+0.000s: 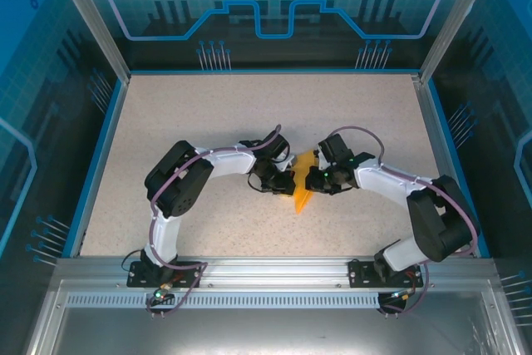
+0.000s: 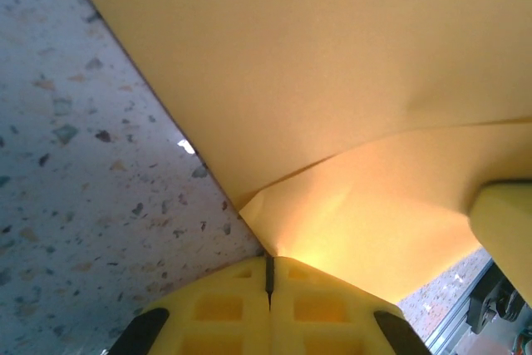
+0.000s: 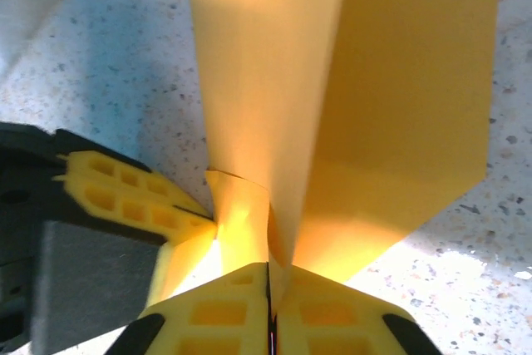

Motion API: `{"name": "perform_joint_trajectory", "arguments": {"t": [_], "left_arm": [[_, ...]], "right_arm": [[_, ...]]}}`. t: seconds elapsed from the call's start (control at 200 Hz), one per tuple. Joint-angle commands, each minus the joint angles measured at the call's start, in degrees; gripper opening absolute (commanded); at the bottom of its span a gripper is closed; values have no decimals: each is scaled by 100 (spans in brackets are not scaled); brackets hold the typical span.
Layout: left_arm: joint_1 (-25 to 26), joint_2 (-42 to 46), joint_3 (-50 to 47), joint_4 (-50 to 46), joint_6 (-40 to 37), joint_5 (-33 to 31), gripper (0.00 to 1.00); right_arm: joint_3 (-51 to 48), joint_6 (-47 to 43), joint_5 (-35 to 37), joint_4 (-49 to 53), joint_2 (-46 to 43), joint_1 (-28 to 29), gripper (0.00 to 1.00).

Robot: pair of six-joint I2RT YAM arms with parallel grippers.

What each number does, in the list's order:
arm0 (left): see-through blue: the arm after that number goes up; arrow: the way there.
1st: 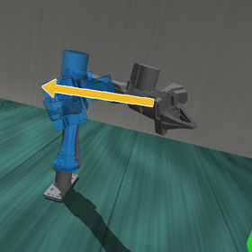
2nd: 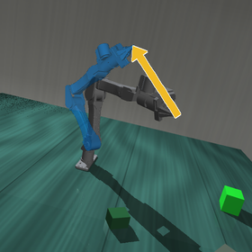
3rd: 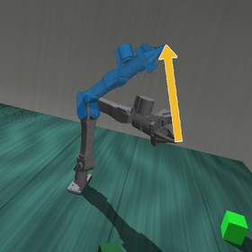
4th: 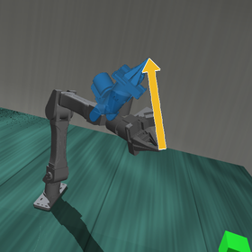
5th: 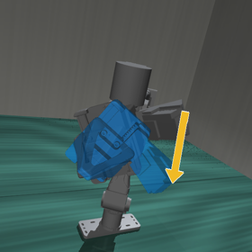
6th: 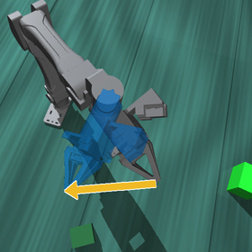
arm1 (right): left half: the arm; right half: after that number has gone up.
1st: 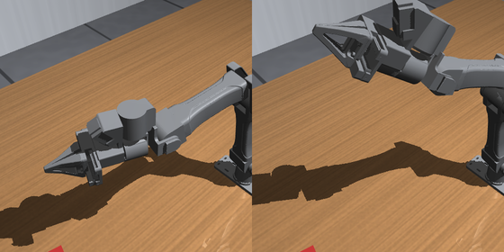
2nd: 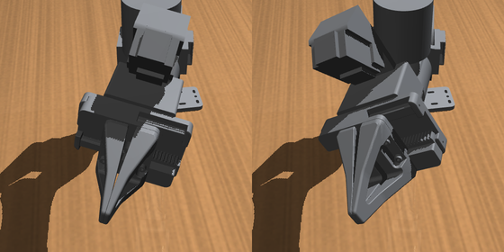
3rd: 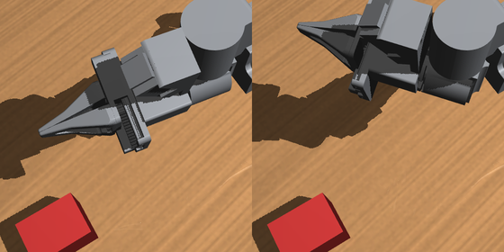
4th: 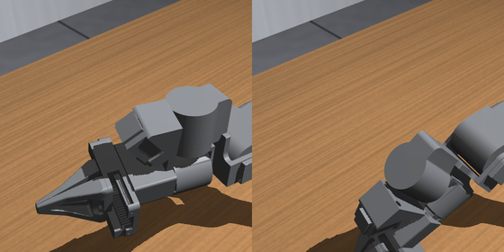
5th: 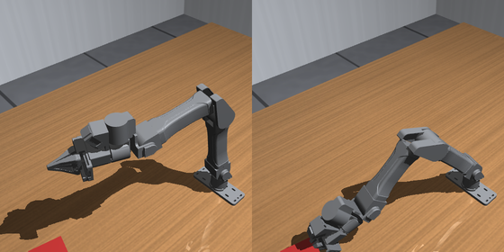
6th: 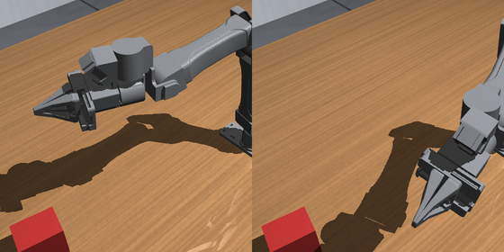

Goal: Fold a paper plane with a square sheet of paper (pick it up from the middle)
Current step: Fourth fold the wing at the center of the table.

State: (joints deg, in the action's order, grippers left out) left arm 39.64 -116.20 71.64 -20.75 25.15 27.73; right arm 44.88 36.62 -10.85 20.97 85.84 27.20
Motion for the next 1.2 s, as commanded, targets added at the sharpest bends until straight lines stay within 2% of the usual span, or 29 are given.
{"name": "perform_joint_trajectory", "arguments": {"t": [0.0, 0.41, 0.59, 1.195], "left_arm": [[36, 89, 131, -115, -70, -62, 6], [19, 516, 359, -515, -106, -183, 8], [16, 209, 474, -432, -86, -50, 7], [13, -302, 547, -451, -247, -246, 4]], "right_arm": [[57, -108, 97, 118, 223, -57, 4], [126, -216, 154, 135, 441, -57, 1], [151, -221, 112, 127, 442, -57, 1], [175, -85, -121, 3, 339, -59, 4]]}}
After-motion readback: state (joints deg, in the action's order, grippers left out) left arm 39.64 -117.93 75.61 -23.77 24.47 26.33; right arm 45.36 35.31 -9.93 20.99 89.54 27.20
